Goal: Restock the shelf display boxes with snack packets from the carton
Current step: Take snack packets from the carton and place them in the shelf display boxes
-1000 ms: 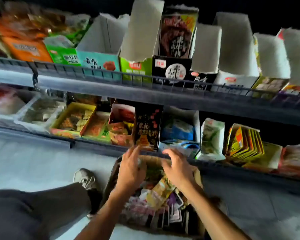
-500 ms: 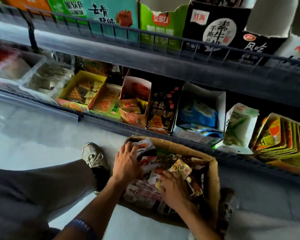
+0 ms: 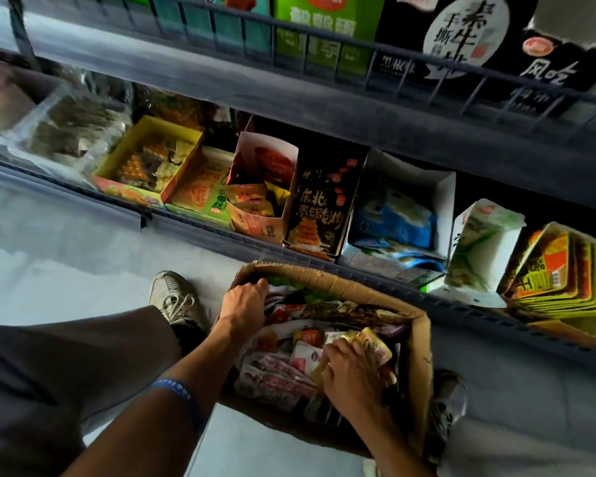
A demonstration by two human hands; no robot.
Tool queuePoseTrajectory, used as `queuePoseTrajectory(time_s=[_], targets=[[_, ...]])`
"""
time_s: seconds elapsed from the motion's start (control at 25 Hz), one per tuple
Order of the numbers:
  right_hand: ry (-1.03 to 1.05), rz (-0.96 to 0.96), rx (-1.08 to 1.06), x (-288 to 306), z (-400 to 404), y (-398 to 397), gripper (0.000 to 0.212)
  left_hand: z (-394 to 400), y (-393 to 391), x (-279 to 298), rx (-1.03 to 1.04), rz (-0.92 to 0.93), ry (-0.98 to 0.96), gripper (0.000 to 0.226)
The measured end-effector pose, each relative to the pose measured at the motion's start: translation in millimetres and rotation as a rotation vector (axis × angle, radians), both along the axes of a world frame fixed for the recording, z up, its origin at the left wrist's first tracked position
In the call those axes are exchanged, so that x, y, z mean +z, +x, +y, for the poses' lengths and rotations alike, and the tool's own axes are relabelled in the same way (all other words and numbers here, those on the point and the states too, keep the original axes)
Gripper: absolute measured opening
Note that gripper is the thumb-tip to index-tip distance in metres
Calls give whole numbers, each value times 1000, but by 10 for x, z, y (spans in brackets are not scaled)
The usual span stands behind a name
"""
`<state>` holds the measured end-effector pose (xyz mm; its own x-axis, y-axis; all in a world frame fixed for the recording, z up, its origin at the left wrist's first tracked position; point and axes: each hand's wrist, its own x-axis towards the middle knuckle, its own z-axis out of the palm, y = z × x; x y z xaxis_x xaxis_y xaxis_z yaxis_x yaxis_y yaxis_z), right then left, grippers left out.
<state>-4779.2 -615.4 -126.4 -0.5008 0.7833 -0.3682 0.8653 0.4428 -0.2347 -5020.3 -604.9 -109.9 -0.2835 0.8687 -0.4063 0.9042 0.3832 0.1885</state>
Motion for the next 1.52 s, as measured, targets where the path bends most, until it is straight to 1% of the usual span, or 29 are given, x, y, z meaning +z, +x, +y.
queuePoseTrajectory(time_s=[0.08,0.24,0.36,0.4,0.44,0.48,0.52,0.56,0.64,0.68,0.72,0.8,0.84,0.88,0.92,0.96,1.0,1.04,1.08,1.16,1.28,1.32,1.36,1.44,1.52], targets=[[-22,23,-20,15,1,81,39,-18,-5,-1,-15,-24,-3,25],[-40,99,-128,101,37,182,31,-51,-21,158,14,-85,42,29],[-16,137,-212,234,56,172,16,-79,-143,525,20,-138,172,37],[-25,142,-230,279,62,153,13,-89,-177,689,17,-174,197,35],[-41,155,-242,323,76,131,14,-109,-220,846,15,-199,234,27],[-49,171,-250,364,90,106,16,-130,-254,1006,14,-213,267,13],[-54,190,-261,405,97,78,16,-139,-279,1151,25,-219,301,14],[-63,224,-280,430,96,43,16,-161,-300,1288,61,-209,329,25],[-108,282,-329,491,75,-22,12,-229,-336,1508,139,-193,413,28],[-180,312,-358,519,62,-50,10,-254,-339,1624,200,-242,462,29],[-289,390,-395,546,55,-73,10,-284,-328,1724,306,-368,523,25],[-628,631,-467,696,7,-125,14,-342,-174,1897,525,-755,629,9],[-826,753,-486,812,-38,-176,24,-381,-53,1960,568,-903,658,8],[-1009,893,-505,922,-80,-235,39,-411,59,1957,586,-1007,678,6],[-1143,1061,-524,1029,-116,-296,56,-441,190,1968,615,-1101,690,12],[-1203,1250,-544,1153,-141,-353,73,-461,301,1936,640,-1195,697,17],[-1220,1430,-559,1260,-149,-388,86,-471,386,1886,672,-1286,695,19],[-1211,1582,-567,1363,-144,-406,94,-466,473,1838,700,-1365,690,22],[-1170,1694,-575,1456,-116,-392,97,-453,548,1813,734,-1442,687,28],[-1059,1814,-591,1648,-34,-322,95,-438,667,1767,777,-1592,647,37],[-963,1826,-589,1856,108,-155,77,-466,807,1767,776,-1703,479,30],[-939,1796,-611,1888,159,-97,71,-482,838,1750,748,-1710,424,34],[-919,1764,-642,1906,200,-42,70,-502,861,1744,708,-1718,380,43],[-900,1725,-703,1878,262,77,77,-527,829,1748,616,-1710,312,63],[-933,1704,-718,1819,311,194,70,-536,714,1782,499,-1739,216,74]])
